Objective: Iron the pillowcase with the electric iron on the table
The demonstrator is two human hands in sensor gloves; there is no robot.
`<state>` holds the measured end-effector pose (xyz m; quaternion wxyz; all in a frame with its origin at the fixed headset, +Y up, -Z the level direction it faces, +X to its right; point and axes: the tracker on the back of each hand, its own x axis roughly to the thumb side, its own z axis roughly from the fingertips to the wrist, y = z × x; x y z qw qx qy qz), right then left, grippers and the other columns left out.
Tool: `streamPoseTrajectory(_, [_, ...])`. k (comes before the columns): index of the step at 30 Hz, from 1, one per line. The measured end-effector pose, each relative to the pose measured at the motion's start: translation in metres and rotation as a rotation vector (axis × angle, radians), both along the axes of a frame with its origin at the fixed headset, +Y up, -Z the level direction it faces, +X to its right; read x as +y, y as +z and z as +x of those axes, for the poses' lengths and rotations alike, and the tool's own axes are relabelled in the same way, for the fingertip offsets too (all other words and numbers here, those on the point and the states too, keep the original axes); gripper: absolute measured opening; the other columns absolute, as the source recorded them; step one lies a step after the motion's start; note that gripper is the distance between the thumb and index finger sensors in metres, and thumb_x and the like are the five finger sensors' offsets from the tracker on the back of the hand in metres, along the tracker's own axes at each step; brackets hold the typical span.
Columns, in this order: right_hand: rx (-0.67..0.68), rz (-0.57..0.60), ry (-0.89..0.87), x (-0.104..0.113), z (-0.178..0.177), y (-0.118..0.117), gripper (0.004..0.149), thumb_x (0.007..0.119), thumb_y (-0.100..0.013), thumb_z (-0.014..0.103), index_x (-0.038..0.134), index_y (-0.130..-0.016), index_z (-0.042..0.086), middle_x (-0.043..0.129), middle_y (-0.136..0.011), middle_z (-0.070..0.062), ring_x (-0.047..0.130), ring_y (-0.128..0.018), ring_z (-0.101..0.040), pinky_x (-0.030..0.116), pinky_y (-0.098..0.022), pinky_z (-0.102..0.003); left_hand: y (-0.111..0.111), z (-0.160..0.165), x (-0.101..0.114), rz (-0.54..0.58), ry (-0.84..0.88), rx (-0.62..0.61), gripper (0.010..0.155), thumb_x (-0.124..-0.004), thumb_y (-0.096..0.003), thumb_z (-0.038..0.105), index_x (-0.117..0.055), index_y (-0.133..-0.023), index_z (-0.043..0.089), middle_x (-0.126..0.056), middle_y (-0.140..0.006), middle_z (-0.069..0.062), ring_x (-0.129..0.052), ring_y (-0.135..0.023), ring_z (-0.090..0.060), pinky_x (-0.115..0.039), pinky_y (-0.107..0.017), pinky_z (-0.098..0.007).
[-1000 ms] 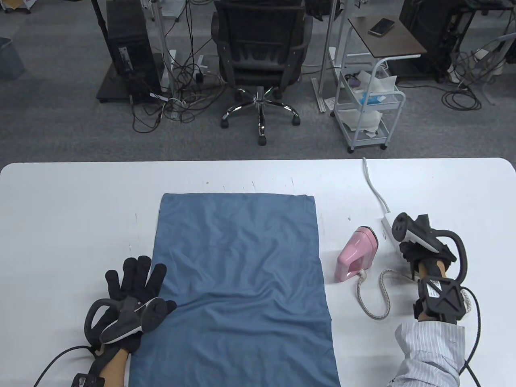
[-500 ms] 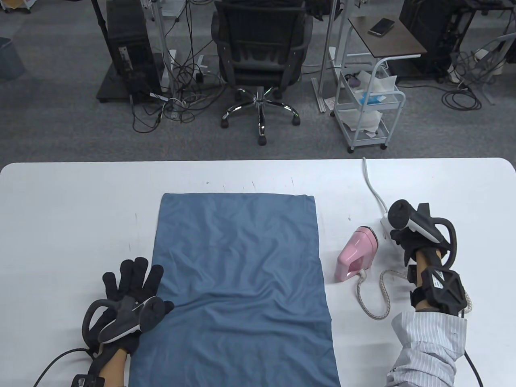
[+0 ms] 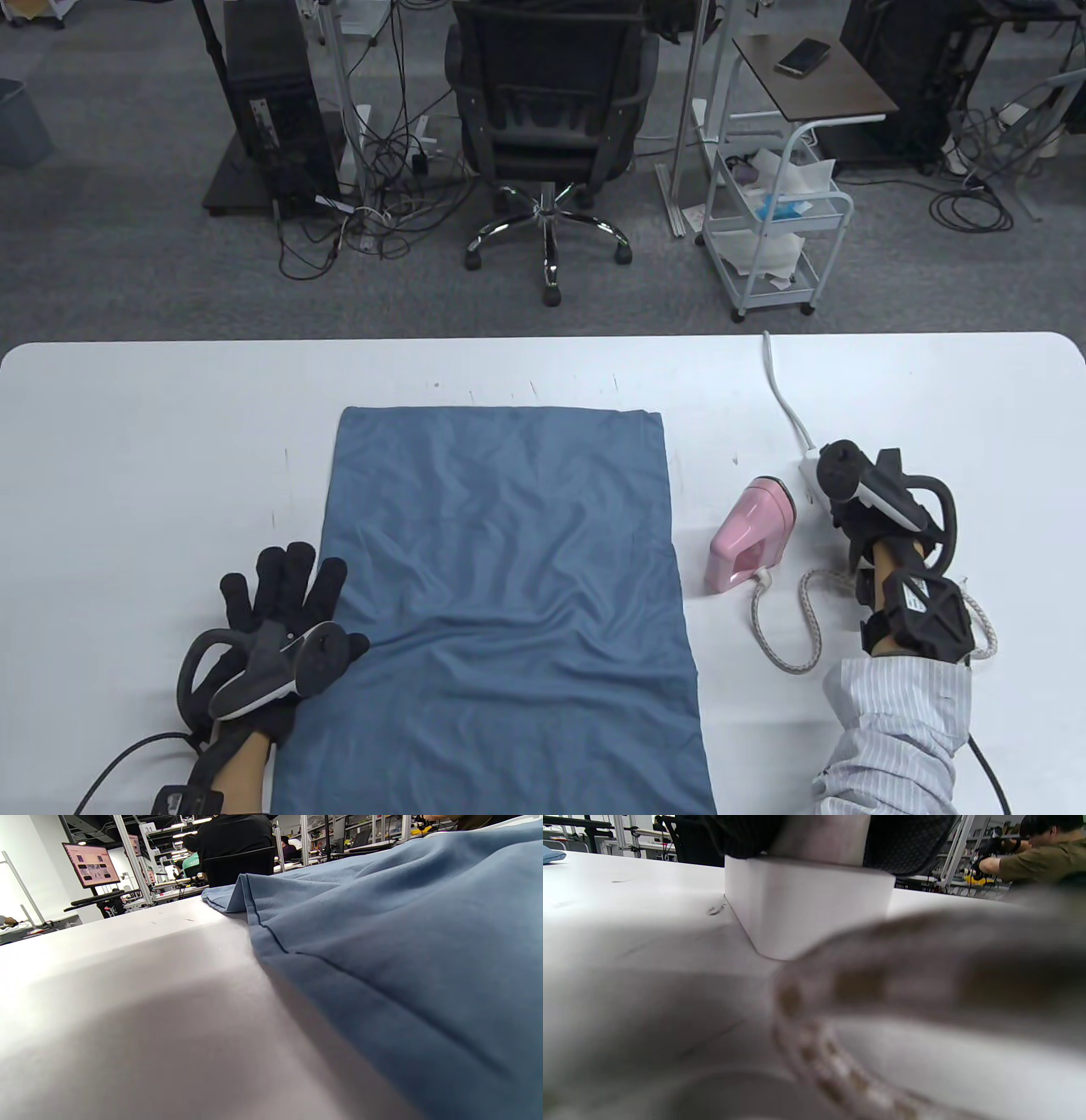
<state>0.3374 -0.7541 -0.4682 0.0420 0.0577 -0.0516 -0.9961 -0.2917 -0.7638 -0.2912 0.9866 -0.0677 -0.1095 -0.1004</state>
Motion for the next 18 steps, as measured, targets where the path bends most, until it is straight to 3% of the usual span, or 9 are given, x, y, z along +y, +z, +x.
streamPoseTrajectory(18, [-0.046, -0.048, 0.016, -0.005, -0.0063, -0.0068, 0.057, 0.056, -0.057, 0.021, 0.029, -0.106, 0.022, 0.046, -0.115, 0.005, 0.059, -0.092, -0.036, 0.063, -0.068, -0.052, -0.0005, 0.0047, -0.0031, -0.014, 0.004, -0.023, 0.089, -0.036, -0.0511, 0.067, -0.003, -0.118, 0.017, 0.004, -0.118, -0.027, -0.006, -0.108, -0.057, -0.019, -0.07, -0.078])
